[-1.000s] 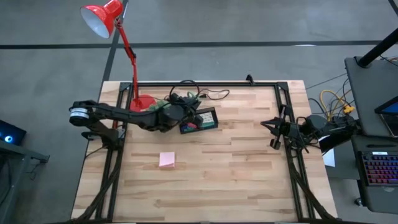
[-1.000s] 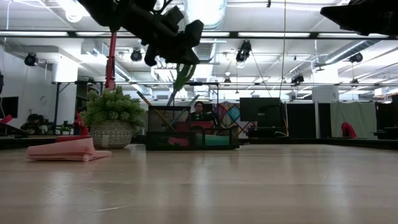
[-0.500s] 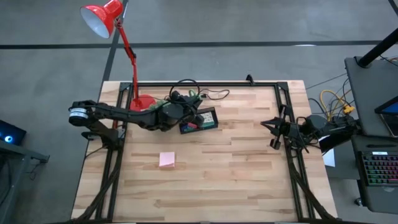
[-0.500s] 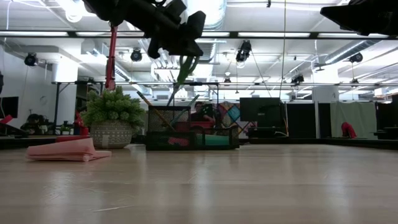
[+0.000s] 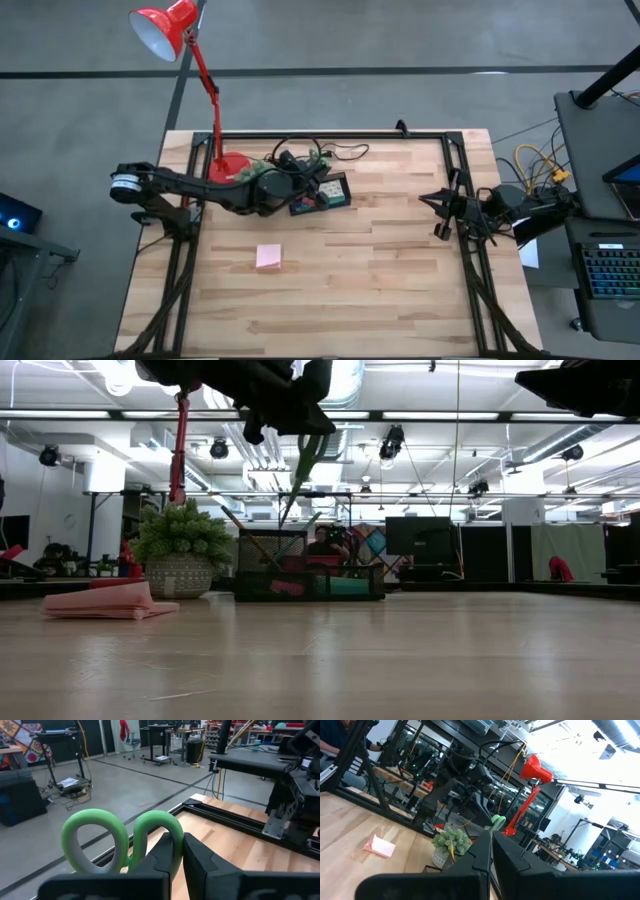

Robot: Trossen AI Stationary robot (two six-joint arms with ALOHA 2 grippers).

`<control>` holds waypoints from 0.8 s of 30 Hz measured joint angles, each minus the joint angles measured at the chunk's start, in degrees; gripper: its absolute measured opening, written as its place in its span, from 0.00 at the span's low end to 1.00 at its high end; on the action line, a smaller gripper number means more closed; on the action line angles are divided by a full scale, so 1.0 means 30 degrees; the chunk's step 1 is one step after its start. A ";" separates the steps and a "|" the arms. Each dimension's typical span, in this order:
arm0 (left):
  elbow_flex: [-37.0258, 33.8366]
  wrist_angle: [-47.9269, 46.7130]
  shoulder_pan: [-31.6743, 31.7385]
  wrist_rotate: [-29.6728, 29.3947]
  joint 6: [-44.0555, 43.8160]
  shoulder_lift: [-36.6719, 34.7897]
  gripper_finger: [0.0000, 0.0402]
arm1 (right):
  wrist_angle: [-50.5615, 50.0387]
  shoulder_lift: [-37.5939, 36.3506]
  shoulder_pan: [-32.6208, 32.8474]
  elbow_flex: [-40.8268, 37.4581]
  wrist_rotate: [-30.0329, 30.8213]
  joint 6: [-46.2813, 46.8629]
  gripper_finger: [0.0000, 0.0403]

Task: Pick and place office supplies into organizer
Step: Put the green scissors into the desk organizer

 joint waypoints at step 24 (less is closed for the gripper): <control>-0.0047 0.0213 -0.0926 -0.0313 -0.0035 -0.0073 0.01 | 0.0000 0.0000 0.0000 0.0000 0.0000 0.0004 0.02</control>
